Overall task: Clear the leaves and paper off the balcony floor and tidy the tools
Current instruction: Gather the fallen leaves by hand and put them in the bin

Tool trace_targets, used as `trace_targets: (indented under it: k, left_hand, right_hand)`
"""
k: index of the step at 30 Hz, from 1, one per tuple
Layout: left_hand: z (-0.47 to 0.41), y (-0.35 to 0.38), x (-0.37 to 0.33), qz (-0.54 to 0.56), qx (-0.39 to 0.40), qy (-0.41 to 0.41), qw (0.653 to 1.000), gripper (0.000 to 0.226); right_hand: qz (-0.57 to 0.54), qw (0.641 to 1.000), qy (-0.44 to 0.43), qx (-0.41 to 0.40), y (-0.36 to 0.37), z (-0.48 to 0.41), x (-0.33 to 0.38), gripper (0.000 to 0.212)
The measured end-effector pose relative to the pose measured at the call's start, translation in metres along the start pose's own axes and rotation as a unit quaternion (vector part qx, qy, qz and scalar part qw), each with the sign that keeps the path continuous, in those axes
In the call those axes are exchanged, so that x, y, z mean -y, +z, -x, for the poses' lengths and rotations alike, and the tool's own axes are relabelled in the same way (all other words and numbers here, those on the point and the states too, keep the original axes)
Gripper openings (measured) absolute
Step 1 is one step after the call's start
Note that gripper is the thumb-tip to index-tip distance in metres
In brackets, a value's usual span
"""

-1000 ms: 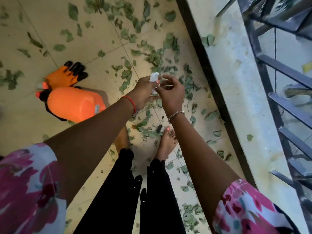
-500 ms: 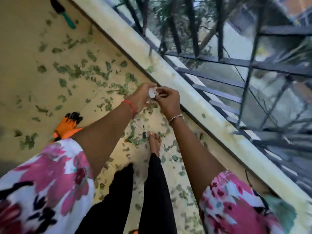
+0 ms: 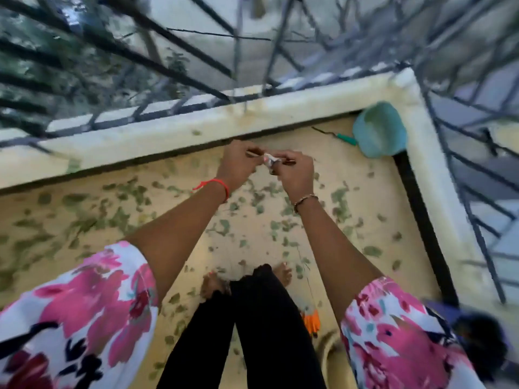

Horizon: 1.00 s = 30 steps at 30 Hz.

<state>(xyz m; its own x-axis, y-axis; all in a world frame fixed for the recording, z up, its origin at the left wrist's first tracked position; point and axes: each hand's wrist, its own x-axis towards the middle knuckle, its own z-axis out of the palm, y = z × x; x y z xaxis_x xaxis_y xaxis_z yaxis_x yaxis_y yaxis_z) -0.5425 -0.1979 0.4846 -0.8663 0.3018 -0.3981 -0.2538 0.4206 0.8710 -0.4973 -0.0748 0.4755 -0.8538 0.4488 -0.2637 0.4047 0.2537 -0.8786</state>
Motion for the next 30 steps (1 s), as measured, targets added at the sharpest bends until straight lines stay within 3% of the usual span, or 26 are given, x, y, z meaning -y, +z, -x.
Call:
trace_targets:
  k: [4,8,15,18,26,30]
  left_hand:
    - [-0.013,0.121,-0.031,-0.038,0.11,0.038,0.992,0.015]
    - [-0.002,0.236,-0.036,-0.088,0.233,0.074,0.966,0.025]
    - [0.048,0.378,-0.013,-0.175,0.425,0.054,0.886,0.053]
    - [0.066,0.418,-0.004,-0.227,0.458,0.057,0.858,0.05]
    - [0.099,0.532,0.008,-0.31,0.508,0.089,0.798,0.039]
    - [0.106,0.582,0.009,-0.355,0.544,0.106,0.753,0.038]
  right_hand:
    - [-0.111,0.978,0.123,-0.127,-0.099,0.006,-0.059,0.014]
    - [-0.262,0.897,0.229,-0.273,-0.177,0.031,-0.121,0.015]
    - [-0.39,0.759,0.294,-0.431,-0.273,0.097,-0.233,0.025]
    - [-0.393,0.721,0.31,-0.48,-0.307,0.123,-0.272,0.026]
    - [-0.326,0.673,0.364,-0.556,-0.394,0.181,-0.361,0.017]
    - [-0.285,0.636,0.393,-0.6,-0.424,0.205,-0.393,0.021]
